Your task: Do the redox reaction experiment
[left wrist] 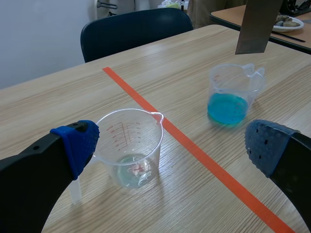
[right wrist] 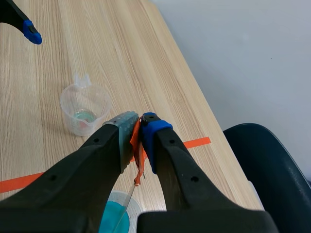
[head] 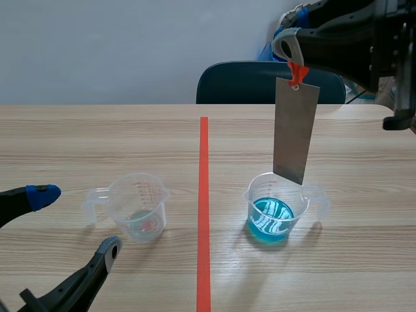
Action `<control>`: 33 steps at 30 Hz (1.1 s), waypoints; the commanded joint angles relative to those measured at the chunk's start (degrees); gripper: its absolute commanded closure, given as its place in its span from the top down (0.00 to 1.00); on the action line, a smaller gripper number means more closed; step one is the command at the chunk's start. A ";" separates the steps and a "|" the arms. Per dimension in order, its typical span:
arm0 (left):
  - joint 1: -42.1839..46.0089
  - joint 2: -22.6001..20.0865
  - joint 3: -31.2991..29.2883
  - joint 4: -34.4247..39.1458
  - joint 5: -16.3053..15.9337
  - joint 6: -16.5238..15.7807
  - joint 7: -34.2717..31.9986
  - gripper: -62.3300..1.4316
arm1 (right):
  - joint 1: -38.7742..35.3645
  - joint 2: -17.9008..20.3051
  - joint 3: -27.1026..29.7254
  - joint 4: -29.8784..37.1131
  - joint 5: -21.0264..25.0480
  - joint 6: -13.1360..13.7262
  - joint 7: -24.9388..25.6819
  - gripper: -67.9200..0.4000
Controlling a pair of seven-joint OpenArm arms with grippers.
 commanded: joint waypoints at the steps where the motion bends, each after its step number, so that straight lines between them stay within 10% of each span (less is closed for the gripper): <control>1: -0.04 0.28 0.17 0.68 0.09 0.04 -0.66 1.00 | 0.39 -0.04 0.07 0.00 0.15 0.33 0.81 0.02; 33: -0.17 0.28 0.17 0.68 0.07 0.07 -0.61 1.00 | 0.42 -9.09 -10.84 -20.46 -26.29 0.33 25.83 0.01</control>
